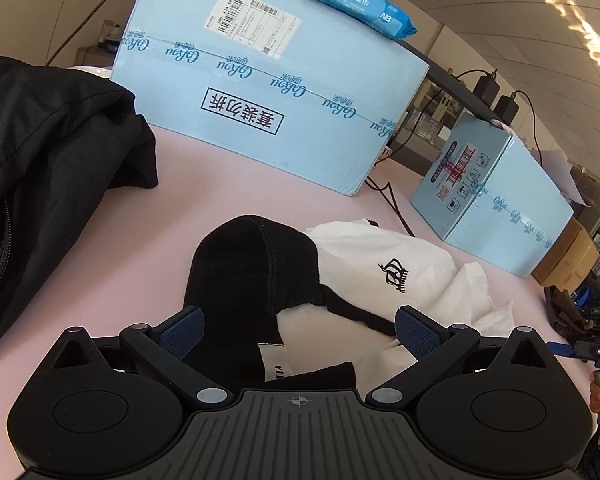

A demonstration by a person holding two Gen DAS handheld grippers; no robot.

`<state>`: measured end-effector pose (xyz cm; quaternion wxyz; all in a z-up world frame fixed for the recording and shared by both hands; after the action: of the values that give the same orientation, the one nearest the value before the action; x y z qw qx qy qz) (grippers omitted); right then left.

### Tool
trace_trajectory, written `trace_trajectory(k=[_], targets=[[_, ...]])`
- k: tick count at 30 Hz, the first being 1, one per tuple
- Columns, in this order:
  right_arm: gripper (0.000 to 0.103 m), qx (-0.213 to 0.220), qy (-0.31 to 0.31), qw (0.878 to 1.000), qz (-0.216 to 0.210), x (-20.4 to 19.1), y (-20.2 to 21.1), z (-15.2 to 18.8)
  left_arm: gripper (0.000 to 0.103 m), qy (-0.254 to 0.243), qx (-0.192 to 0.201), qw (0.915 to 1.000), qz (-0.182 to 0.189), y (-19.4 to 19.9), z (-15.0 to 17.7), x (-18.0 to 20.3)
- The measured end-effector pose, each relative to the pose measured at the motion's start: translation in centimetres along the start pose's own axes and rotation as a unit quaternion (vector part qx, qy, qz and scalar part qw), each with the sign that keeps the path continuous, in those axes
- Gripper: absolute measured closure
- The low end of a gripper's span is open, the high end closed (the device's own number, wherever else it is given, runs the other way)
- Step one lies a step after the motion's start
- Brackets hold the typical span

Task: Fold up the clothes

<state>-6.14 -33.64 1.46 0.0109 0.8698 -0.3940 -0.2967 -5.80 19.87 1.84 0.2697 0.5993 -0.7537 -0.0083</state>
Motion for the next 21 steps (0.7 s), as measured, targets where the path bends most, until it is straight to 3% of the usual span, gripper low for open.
trace_trajectory(k=[5, 8, 13, 16, 19, 21], targets=[[0.014, -0.013, 0.016, 1.0, 0.002, -0.8, 1.2, 1.1, 0.0, -0.055, 0.004, 0.9977, -0.039, -1.0, 0.4, -0.2], [0.014, -0.007, 0.007, 1.0, 0.0, -0.8, 1.8, 1.2, 0.0, -0.048, 0.006, 0.9973, -0.055, -0.9, 0.5, -1.0], [0.014, -0.024, 0.009, 1.0, 0.003, -0.7, 1.2, 1.7, 0.0, 0.02, -0.035, 0.9992, 0.002, -1.5, 0.6, -2.0], [0.015, -0.04, 0.026, 0.999, 0.022, -0.5, 0.5, 2.1, 0.0, 0.004, -0.03, 0.9995, 0.006, -1.7, 0.7, -1.7], [0.027, -0.056, 0.043, 0.997, 0.032, -0.3, 0.1, 2.6, 0.0, -0.001, -0.015, 0.9999, 0.001, -1.6, 0.7, -1.6], [0.048, -0.064, 0.069, 0.995, 0.043, -0.6, -0.1, 2.9, 0.0, 0.009, -0.001, 1.0, -0.003, -1.3, 0.4, -2.0]])
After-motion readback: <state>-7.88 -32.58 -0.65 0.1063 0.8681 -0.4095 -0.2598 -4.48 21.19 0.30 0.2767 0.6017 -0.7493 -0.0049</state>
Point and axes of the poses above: each gripper's, at about its wrist camera, not at the fingertips, and y roughly against the way its jaws point, x to its right, z to its underside, the point moved 4 cm from there along -y, roughly the way its jaws point, and after that the axes turned 11 degrees about x, right-handed, at the moved point
